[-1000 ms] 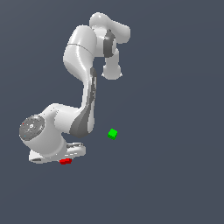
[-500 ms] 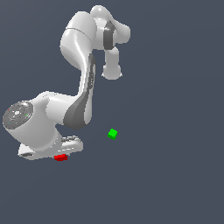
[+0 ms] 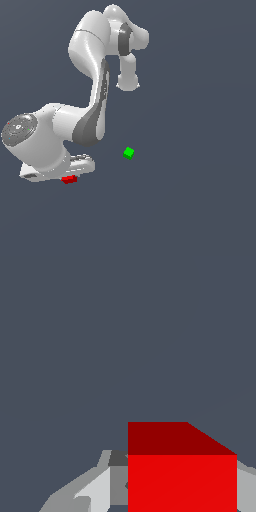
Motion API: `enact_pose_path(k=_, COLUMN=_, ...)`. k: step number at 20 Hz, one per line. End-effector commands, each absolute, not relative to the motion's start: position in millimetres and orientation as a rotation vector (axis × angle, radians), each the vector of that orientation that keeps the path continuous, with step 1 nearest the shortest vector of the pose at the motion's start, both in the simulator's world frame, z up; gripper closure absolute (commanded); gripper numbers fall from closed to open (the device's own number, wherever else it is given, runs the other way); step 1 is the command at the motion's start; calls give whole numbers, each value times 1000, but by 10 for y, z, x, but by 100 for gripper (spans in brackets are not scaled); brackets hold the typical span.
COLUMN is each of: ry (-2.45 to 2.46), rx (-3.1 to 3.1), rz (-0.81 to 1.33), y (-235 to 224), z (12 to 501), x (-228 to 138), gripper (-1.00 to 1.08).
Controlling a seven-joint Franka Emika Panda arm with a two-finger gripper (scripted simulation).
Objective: Stack the red cube on top of the green cube.
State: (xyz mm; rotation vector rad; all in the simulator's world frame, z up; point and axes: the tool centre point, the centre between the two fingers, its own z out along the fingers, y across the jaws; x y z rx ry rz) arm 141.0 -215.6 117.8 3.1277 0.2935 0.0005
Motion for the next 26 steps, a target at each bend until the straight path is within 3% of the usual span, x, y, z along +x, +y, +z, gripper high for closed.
enact_pose_path(k=1, ry=294, rx=3127, rz=2, y=-2139, z=1180, x=1402, gripper=108)
enact_pose_path(k=13, ry=294, rx=3127, rz=2, y=-1906, z=1120, x=1238, gripper=108)
enact_pose_path(k=26, ry=295, rx=3127, rz=1, y=-1327, z=969, x=849, gripper=108)
